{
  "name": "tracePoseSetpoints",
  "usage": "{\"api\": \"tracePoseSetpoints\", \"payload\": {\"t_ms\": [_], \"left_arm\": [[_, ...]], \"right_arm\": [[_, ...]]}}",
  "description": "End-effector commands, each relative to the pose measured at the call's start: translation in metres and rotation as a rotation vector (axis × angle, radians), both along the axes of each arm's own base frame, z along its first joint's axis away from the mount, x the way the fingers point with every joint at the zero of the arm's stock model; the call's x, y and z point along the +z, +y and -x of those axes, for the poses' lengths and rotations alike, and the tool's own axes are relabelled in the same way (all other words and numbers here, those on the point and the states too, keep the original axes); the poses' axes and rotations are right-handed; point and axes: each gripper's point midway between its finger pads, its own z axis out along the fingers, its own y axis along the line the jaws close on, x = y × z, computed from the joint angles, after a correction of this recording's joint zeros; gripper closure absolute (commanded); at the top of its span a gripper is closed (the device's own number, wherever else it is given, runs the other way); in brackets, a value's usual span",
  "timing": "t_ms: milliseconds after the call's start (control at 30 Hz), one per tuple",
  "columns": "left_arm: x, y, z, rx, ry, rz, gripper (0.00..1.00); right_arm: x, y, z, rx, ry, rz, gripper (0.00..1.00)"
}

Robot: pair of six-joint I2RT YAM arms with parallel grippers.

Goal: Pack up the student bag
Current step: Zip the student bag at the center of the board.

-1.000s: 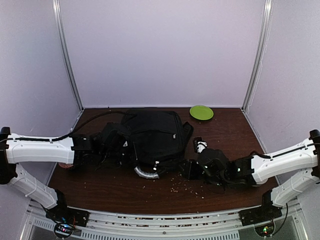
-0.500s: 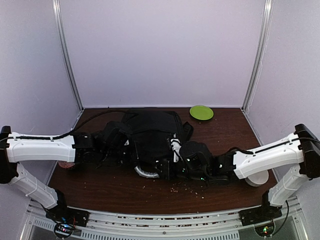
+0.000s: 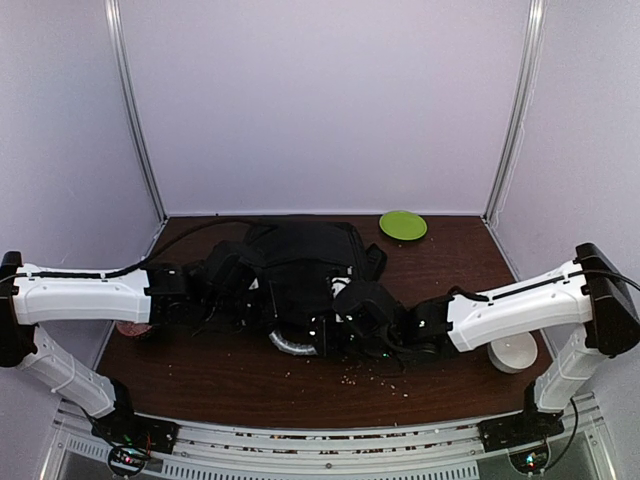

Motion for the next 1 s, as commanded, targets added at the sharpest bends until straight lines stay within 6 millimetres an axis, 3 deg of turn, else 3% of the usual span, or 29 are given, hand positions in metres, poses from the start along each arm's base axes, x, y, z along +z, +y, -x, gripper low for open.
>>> {"api": "tracePoseSetpoints", "payload": {"t_ms": [0,533,733,967], "left_arm": [[0.061,-0.022,-0.012,-0.018,-0.133,0.141,0.97],[0.053,-0.021,-0.013,-0.015,-0.130,0.121,0.97],[0.046,-0.017,-0.016,0.001,-0.126,0.099,0.97],[0.036,-0.008,-0.019,0.025,-0.115,0.077,1.00]], "right_arm": [[-0.004,-0.003,-0.014,-0.087,-0.019,0.063,0.72],[0.011,-0.021,-0.016,-0.126,-0.050,0.054,1.00],[0.007,-0.032,-0.006,-0.104,-0.030,0.021,1.00],[-0.012,-0.060,-0.004,-0.135,0.002,0.011,1.00]]}}
